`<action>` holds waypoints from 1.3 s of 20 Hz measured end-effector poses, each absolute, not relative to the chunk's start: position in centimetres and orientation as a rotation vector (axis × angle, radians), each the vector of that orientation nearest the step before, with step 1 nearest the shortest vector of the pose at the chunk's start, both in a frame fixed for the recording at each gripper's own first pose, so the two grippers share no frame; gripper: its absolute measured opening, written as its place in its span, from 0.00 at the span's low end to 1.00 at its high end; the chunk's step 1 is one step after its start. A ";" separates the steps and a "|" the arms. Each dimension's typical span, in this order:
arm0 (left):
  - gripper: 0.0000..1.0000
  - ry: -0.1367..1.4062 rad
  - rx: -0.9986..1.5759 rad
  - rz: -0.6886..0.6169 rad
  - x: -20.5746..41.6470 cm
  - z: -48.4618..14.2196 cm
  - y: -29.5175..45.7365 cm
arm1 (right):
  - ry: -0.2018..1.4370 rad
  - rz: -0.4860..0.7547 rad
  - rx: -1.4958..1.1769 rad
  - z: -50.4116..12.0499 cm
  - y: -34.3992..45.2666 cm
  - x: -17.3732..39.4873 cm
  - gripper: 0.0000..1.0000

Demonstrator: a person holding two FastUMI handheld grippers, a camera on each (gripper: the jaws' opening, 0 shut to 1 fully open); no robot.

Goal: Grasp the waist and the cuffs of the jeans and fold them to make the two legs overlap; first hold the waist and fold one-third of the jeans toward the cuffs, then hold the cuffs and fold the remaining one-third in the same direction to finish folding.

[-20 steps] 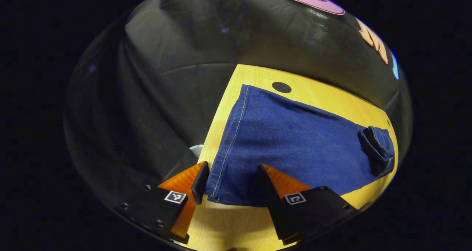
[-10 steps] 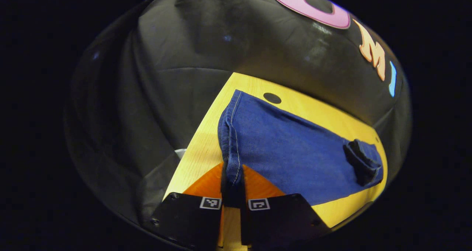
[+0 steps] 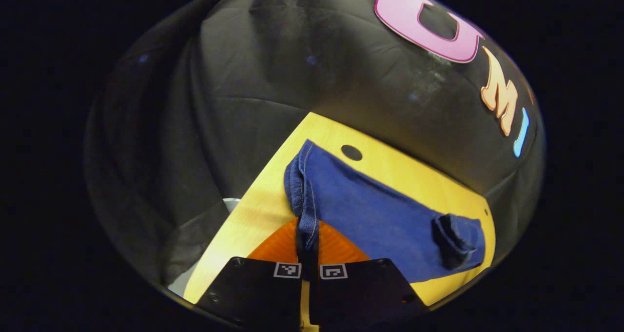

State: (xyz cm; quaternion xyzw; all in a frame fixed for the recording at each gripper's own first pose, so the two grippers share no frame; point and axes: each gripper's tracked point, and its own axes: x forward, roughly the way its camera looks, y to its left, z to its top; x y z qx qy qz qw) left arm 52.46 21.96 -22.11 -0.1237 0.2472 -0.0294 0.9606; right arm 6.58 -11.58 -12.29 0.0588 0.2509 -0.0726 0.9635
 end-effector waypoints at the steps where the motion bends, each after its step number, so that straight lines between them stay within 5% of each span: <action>1: 0.00 0.480 -0.245 -0.066 52.7 -20.7 20.7 | 0.504 -0.156 0.118 -11.7 -12.7 6.2 0.98; 17: 0.00 0.290 -0.066 -0.285 47.6 -8.6 -13.2 | 0.533 -0.128 0.107 -10.7 -31.9 3.3 0.98; 23: 0.00 0.452 0.185 -0.382 43.4 -20.6 -21.7 | 0.580 -0.134 0.130 -13.2 -33.9 2.6 0.98; 26: 0.00 0.518 0.328 -0.329 41.9 -27.1 -21.9 | 0.601 -0.135 0.130 -14.2 -34.1 2.0 0.98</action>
